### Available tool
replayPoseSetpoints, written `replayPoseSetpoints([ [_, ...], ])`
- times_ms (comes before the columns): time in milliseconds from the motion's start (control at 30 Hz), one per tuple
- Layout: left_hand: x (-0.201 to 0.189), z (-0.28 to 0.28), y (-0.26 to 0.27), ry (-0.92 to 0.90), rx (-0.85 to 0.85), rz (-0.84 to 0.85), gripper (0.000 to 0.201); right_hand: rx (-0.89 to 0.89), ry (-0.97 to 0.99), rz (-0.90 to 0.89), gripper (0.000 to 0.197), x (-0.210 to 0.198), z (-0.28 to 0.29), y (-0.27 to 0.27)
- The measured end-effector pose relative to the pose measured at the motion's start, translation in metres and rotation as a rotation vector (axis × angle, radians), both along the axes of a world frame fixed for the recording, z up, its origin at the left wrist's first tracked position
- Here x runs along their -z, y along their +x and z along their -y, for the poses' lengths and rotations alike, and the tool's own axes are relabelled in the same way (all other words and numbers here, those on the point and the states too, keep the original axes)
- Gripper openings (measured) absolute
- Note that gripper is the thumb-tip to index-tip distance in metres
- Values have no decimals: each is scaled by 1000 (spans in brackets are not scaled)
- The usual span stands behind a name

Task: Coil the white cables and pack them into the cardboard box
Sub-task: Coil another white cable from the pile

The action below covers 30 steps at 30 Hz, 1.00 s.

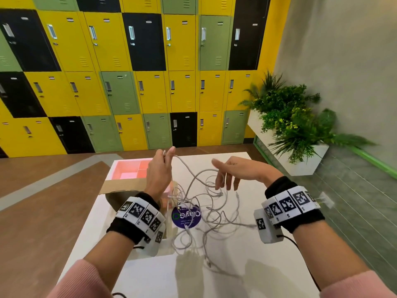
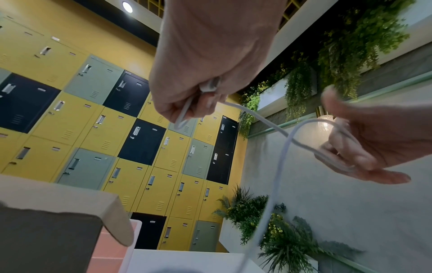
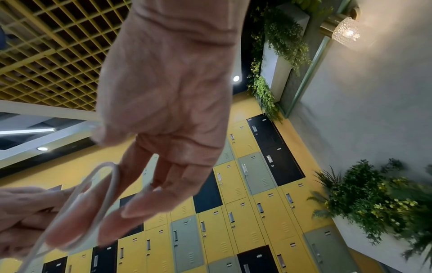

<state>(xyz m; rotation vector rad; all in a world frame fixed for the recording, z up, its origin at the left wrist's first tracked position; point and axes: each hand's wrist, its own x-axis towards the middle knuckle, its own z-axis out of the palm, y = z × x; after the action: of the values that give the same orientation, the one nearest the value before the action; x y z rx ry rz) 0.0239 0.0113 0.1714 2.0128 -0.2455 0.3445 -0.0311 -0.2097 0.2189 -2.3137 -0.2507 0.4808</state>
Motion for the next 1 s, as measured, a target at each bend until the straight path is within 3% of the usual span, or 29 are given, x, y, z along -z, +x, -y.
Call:
replayPoseSetpoints([
  [100,0,2,-3,59,4,24,35,47,-39,-109,84,-1,-2,2],
  [200,-1,3,-5,71,-11,48,36,8,-114,-163,63,1,-4,2],
  [400,-6,0,-4,63,11,85,36,99,-140,91,20,14,5,9],
  [533,-3,-3,1,66,148,37,39,222,-57,316,27,20,10,9],
  [700,-2,-6,-3,97,312,-49,46,351,33,568,15,21,23,14],
  [833,-2,-9,-6,182,449,-80,62,391,129,597,10,17,28,15],
  [1000,-1,-10,-6,366,536,-70,48,351,264,529,12,8,33,13],
])
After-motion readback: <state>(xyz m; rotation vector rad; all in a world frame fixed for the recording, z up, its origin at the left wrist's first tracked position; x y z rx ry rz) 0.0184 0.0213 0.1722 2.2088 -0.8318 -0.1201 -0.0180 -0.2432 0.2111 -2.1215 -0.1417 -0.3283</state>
